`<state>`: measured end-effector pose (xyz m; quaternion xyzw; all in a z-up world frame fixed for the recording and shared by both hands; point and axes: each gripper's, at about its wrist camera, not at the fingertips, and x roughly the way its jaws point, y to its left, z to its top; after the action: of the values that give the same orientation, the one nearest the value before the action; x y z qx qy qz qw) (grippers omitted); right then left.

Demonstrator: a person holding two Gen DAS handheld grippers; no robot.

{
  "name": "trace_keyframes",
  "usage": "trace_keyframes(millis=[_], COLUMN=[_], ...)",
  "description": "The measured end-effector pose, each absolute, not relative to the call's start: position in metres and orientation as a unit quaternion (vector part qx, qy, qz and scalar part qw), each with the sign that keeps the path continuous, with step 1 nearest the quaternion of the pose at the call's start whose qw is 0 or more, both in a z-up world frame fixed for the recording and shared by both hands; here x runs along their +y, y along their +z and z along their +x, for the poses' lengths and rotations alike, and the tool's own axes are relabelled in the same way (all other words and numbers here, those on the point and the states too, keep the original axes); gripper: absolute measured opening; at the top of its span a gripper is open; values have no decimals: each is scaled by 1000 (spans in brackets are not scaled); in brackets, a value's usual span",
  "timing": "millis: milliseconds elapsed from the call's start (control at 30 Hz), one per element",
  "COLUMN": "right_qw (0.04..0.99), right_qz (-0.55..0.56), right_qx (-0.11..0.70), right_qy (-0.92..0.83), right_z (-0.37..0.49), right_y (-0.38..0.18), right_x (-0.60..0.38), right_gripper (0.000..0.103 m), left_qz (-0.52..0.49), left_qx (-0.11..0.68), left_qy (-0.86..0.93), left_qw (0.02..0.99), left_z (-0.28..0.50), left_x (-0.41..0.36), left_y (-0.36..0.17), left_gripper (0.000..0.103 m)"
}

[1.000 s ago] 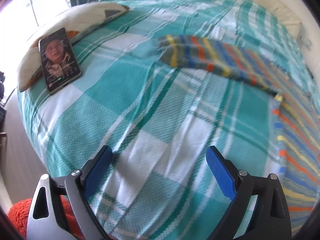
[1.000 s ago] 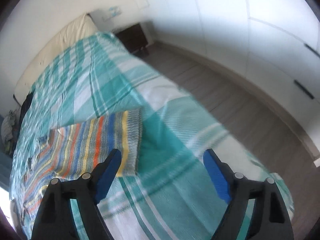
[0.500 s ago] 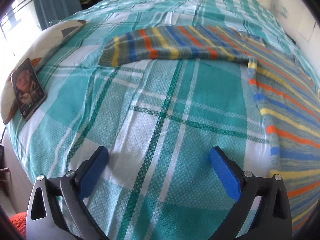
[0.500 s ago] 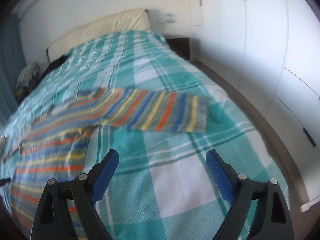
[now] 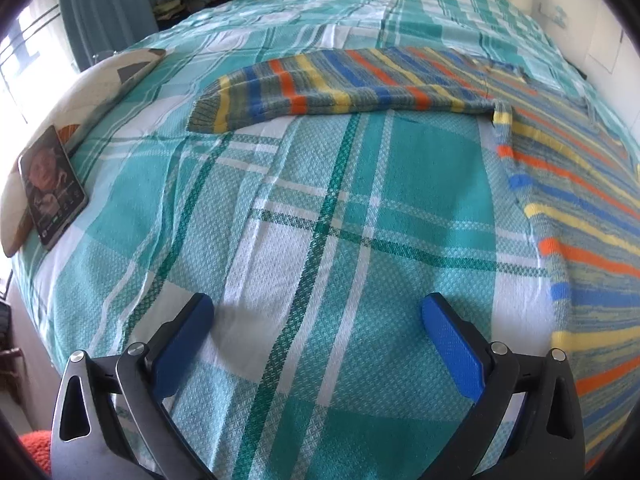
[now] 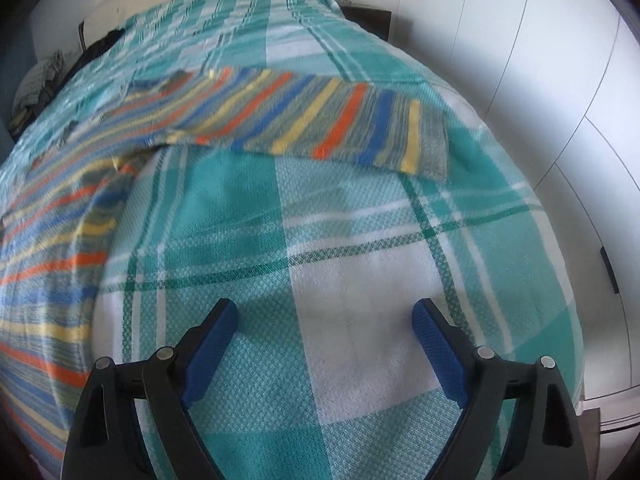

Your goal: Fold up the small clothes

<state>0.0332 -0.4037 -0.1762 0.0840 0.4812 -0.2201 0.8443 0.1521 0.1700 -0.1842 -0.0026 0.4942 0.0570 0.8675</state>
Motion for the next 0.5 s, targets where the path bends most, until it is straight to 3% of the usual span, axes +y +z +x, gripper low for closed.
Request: trace_keyframes(millis=[200, 500], right_qw=[841, 840], right_qz=[85, 81], right_qx=[491, 494], right_qy=[-212, -212], right_z=[36, 38], right_y=[-181, -184], right_x=[-402, -398], right_gripper=[101, 103], left_qz=[10, 17], left_qx=[498, 495], left_qy=[53, 57], left_qw=[865, 867], left_z=[153, 153], left_x=[168, 166], left_y=[-186, -186], left_gripper=[103, 103])
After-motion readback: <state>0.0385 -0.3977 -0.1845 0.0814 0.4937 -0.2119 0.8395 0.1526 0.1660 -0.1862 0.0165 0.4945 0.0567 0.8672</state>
